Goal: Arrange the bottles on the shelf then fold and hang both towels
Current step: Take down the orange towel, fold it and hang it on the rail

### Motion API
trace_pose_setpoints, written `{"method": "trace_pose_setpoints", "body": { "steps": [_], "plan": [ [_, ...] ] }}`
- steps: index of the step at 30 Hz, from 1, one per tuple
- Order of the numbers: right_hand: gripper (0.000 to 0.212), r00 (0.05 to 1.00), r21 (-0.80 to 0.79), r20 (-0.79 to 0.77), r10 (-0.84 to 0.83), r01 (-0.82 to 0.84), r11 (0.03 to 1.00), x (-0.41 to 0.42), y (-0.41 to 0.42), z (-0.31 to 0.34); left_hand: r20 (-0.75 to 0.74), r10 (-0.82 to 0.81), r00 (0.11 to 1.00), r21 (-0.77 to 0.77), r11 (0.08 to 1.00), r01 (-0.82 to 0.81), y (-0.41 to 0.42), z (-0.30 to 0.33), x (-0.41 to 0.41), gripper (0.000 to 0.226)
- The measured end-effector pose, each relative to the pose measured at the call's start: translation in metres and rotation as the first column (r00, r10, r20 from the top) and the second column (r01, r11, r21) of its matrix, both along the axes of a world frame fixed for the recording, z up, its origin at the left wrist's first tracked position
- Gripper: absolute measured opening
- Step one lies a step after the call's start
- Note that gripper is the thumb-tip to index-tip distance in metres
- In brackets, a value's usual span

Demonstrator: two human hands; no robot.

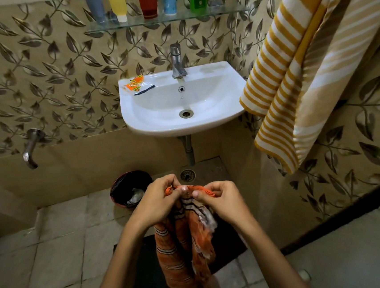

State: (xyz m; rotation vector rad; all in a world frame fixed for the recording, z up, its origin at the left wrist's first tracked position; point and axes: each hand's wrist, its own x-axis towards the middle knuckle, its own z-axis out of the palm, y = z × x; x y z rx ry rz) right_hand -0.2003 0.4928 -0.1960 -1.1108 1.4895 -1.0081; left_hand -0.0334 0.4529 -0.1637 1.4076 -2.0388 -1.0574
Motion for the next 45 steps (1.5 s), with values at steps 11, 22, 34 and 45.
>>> {"method": "trace_pose_setpoints", "body": {
  "steps": [11,22,34,45],
  "plan": [
    [0.015,0.995,-0.031,0.018,-0.100,0.100,0.994,0.005,0.003,0.002,-0.220,0.754,0.619,0.552,0.619,-0.559,-0.005,-0.006,-0.018,0.027],
    [0.023,0.957,-0.135,-0.118,-0.265,0.248,0.959,0.027,0.006,-0.006,-0.390,0.652,0.650,0.581,0.722,-0.377,0.028,-0.014,-0.038,0.027],
    [0.025,0.979,-0.138,0.084,0.185,-0.172,0.975,0.008,0.008,0.018,-0.467,0.536,0.703,0.431,0.832,-0.348,0.033,-0.002,-0.038,0.016],
    [0.024,0.994,-0.161,0.025,0.104,-0.098,0.982,0.007,0.004,0.016,-0.382,0.485,0.786,0.308,0.869,-0.387,0.031,-0.011,-0.034,0.025]
  ]
}}
